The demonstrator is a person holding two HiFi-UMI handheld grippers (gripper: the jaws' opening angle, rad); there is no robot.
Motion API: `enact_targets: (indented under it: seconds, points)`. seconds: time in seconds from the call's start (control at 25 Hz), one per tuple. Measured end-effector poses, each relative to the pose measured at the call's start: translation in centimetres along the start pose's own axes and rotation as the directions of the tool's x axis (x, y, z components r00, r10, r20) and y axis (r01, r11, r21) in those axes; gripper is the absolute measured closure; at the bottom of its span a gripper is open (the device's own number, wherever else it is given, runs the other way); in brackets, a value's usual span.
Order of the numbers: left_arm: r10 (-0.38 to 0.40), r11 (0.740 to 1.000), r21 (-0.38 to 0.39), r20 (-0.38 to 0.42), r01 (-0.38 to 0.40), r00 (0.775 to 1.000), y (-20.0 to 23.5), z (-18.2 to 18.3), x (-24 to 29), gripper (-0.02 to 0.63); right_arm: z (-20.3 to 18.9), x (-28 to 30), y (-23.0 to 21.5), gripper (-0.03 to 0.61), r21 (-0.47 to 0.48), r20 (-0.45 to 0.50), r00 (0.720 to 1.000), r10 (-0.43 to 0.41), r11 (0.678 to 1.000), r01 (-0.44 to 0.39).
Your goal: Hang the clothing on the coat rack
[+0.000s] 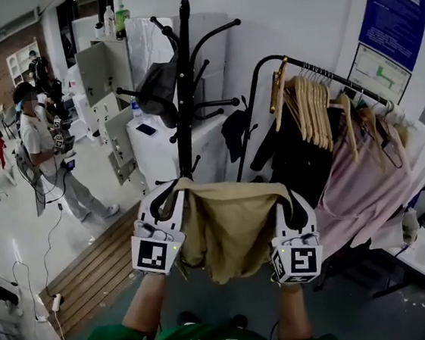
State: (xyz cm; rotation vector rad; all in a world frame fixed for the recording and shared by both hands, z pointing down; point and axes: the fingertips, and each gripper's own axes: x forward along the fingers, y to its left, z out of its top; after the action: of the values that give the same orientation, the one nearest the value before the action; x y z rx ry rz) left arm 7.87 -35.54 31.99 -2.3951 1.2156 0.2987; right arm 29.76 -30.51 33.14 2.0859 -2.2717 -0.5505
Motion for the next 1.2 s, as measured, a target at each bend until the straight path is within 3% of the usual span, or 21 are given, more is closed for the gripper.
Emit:
enact_targets:
  seconds: [0.36, 0.68, 1.2]
  points:
    - [-0.03, 0.993, 0.118, 0.044, 0.024, 0.999, 2.7, 2.1, 4.8, 0.591, 3.5, 4.9, -2.1, 0.512, -0.06, 0.065, 0.998, 0.011, 0.998, -0.007]
    - [-0.031, 0.989, 0.146, 0.064, 0.021, 0.997, 5.9, 3.4, 10.2, 0.591, 7.0, 10.1, -4.1, 0.512, -0.094, 0.119, 0.992, 0.034, 0.995, -0.023]
    - [-0.054, 0.983, 0.179, 0.023, 0.049, 0.998, 9.7, 2.3, 19.2, 0.591, 7.9, 18.7, -7.6, 0.512, -0.088, 0.106, 0.994, 0.025, 0.996, -0.016]
